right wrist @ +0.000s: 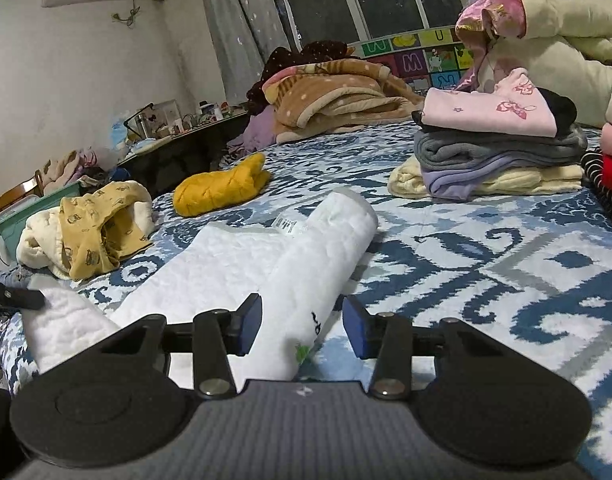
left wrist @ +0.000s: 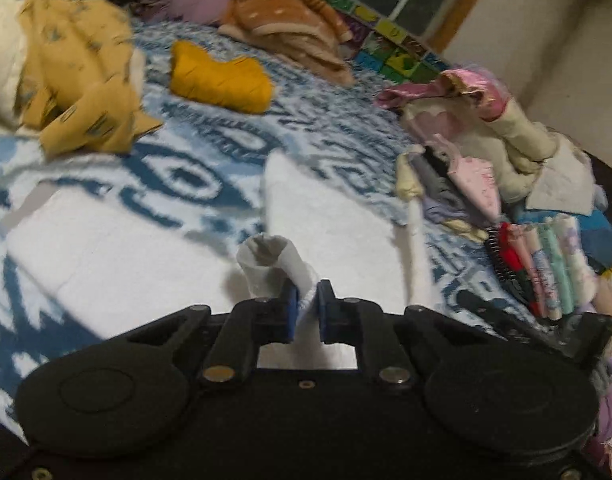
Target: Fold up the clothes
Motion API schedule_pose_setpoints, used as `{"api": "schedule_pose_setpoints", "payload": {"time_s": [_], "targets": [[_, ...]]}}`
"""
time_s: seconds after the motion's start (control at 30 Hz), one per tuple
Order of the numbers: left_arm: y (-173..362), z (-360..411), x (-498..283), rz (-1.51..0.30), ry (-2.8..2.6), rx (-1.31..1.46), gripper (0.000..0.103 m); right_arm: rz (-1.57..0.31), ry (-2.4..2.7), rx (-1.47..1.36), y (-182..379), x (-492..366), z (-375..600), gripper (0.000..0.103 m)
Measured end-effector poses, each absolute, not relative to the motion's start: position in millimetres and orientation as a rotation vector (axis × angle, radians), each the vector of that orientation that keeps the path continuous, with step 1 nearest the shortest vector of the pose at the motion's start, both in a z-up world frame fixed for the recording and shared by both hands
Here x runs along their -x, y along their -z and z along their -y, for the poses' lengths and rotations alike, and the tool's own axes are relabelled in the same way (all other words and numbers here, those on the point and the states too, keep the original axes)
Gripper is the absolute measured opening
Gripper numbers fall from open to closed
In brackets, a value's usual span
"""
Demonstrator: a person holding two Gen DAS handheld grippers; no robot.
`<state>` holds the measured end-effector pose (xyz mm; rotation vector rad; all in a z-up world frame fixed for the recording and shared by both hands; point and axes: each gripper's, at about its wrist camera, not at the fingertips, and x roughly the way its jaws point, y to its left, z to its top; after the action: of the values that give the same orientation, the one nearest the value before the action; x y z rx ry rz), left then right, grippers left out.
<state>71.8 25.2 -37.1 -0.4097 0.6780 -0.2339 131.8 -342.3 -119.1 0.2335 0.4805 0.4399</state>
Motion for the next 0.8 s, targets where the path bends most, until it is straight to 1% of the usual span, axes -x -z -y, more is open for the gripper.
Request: {"api": "schedule_pose_setpoints", "payload": {"time_s": [0.2, 0.37, 0.67, 0.8], "targets": [[7.2, 3.9, -82.2, -0.636, 0.355, 0.352, 0.008, -0.49, -0.46, -0.299, 121.3, -147.1, 348.4, 0.046], [-6.3, 34.3, -109.5, -0.619, 0.425, 0.364, 0.008, -0.516, -0.494, -0.494, 130.4, -161.1, 360.6, 0.045], [-0.6, 96.9, -181.8, -0.651, 0.471, 0.441, 0.007, -0.578, -0.506, -0.706, 149.8, -171.5, 378.7, 0.046], [6.6, 123.8, -203.8, -0.65, 0.445, 0.388, 0.007, -0.58, -0.517, -0.802, 152.6, -171.7, 390.1, 0.046]]}}
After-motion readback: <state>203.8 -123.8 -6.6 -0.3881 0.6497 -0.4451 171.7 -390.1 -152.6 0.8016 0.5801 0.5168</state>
